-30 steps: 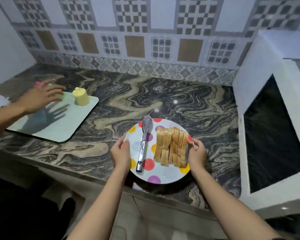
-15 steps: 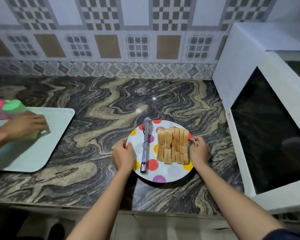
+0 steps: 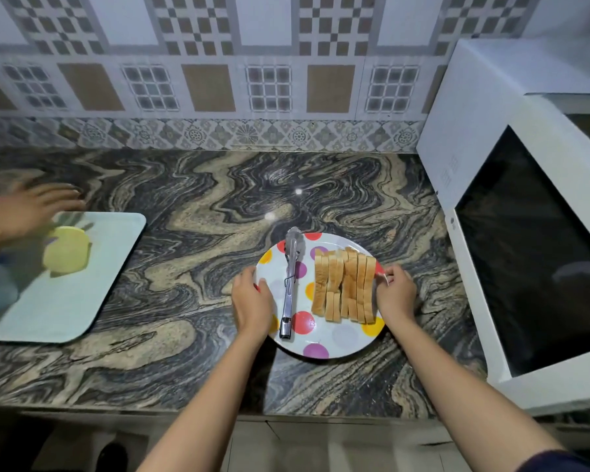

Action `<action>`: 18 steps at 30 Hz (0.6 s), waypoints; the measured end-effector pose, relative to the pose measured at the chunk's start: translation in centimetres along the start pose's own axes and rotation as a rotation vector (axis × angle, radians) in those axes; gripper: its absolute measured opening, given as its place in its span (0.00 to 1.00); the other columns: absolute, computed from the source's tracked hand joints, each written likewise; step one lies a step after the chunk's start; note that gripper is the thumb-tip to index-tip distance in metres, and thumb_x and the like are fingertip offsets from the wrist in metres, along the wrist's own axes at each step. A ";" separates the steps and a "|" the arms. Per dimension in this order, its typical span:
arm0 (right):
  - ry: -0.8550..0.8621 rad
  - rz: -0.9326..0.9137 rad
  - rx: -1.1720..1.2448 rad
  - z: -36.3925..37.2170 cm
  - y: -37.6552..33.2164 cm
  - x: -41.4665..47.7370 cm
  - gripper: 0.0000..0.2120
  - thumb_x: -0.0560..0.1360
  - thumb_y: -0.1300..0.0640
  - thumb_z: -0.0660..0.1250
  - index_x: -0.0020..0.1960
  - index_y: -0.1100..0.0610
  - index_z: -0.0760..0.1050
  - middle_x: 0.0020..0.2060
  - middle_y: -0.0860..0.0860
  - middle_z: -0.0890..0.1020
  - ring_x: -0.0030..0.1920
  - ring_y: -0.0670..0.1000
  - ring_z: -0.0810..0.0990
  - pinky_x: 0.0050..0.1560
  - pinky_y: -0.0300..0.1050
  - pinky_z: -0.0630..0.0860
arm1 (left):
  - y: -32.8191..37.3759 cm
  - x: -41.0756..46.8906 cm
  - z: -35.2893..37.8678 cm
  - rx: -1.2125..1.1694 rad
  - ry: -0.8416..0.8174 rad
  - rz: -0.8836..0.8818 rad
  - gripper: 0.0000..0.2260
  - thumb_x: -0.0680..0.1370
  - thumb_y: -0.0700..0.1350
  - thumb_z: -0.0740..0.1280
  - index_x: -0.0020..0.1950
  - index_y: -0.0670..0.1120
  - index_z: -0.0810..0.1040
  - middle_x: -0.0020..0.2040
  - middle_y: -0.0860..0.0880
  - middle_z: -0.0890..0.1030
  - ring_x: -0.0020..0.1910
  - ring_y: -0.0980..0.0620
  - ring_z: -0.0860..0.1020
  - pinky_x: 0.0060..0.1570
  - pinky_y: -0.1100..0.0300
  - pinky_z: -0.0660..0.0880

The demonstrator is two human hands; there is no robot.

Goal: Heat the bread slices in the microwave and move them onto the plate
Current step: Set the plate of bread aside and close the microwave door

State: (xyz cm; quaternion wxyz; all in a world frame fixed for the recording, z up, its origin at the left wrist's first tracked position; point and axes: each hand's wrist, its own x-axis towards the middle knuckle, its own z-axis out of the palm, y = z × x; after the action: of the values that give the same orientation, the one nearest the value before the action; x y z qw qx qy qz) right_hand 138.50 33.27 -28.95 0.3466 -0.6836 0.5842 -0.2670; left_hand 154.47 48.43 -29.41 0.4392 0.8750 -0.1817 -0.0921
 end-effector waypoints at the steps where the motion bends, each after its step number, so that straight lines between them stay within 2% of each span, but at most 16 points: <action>1: 0.008 -0.002 -0.002 0.1 0.0 -0.1 0.05 0.75 0.68 0.60 0.45 0.63 0.74 0.49 0.59 0.75 0.50 0.58 0.73 0.47 0.47 0.67 | 0.0 -0.1 0.0 0.006 -0.008 0.007 0.15 0.78 0.37 0.61 0.64 0.38 0.72 0.60 0.38 0.72 0.58 0.41 0.72 0.55 0.56 0.65; 4: 0.029 0.002 -0.006 0.1 -0.1 -0.5 0.07 0.74 0.70 0.60 0.48 0.64 0.75 0.52 0.60 0.73 0.53 0.59 0.72 0.48 0.43 0.64 | -0.2 -0.6 0.0 0.013 -0.015 0.041 0.15 0.78 0.37 0.60 0.65 0.39 0.72 0.58 0.40 0.69 0.56 0.42 0.71 0.50 0.61 0.62; 7: 0.034 -0.011 -0.032 0.0 0.1 -0.8 0.09 0.74 0.69 0.61 0.52 0.64 0.76 0.55 0.61 0.72 0.53 0.60 0.73 0.50 0.43 0.66 | -0.6 -0.9 0.2 0.065 -0.001 0.081 0.13 0.78 0.37 0.59 0.62 0.40 0.73 0.55 0.42 0.69 0.56 0.42 0.68 0.48 0.61 0.61; 11: -0.013 -0.048 -0.073 -0.4 0.5 -1.4 0.12 0.76 0.66 0.60 0.58 0.64 0.76 0.57 0.62 0.72 0.54 0.60 0.73 0.47 0.39 0.63 | -1.0 -0.9 0.2 0.091 0.029 0.073 0.15 0.78 0.37 0.59 0.64 0.42 0.73 0.57 0.43 0.71 0.59 0.45 0.64 0.54 0.57 0.63; 14: -0.050 -0.036 -0.065 -0.9 0.8 -2.6 0.14 0.78 0.66 0.58 0.61 0.64 0.74 0.61 0.61 0.70 0.57 0.60 0.73 0.54 0.45 0.68 | -1.7 -1.0 -0.2 0.036 -0.024 0.091 0.15 0.77 0.36 0.59 0.64 0.41 0.74 0.57 0.42 0.71 0.59 0.46 0.64 0.54 0.64 0.60; 18: -0.095 -0.040 -0.059 -1.8 1.4 -4.3 0.15 0.79 0.65 0.56 0.64 0.63 0.72 0.65 0.60 0.68 0.62 0.60 0.71 0.59 0.48 0.69 | -2.3 -1.7 -1.2 -0.066 -0.053 0.114 0.15 0.76 0.35 0.59 0.62 0.40 0.76 0.57 0.42 0.73 0.59 0.44 0.69 0.58 0.58 0.66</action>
State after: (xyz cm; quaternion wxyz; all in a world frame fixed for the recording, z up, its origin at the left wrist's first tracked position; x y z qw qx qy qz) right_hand 135.46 37.08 -28.75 0.3482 -0.7170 0.5609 -0.2238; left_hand 153.86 51.27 -30.52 0.4673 0.8455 -0.2398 -0.0959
